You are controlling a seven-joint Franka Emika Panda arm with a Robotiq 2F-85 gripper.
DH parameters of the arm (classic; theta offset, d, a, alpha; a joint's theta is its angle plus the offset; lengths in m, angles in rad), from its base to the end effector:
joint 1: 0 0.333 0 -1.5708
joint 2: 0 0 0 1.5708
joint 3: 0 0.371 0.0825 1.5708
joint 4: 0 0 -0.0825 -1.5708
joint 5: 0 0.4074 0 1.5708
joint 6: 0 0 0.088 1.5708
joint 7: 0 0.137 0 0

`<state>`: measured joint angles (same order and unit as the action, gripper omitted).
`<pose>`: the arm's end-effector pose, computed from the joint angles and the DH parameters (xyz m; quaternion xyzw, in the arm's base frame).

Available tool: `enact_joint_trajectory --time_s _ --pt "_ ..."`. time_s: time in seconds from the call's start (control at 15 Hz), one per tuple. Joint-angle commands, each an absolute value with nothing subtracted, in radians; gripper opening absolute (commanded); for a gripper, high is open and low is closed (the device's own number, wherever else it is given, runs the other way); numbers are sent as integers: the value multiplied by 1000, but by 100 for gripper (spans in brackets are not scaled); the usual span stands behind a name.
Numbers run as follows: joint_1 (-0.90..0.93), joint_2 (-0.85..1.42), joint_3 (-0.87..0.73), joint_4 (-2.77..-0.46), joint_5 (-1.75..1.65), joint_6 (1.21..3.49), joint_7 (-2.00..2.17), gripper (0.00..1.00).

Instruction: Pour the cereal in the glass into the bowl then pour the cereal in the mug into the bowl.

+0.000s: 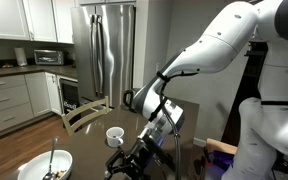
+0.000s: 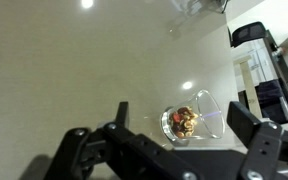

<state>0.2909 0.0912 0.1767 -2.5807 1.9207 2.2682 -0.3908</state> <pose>0.3889 0.2487 0.2393 -0.7733 0.3504 0.1391 0.5098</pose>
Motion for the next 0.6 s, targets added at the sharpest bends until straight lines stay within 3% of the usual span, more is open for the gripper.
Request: enact_joint_trajectory --time_s 0.0,0.53 --pt "257 245 173 -2498 2023 2137 -475 100" --pt "245 538 122 -2289 2058 1905 -416 100"
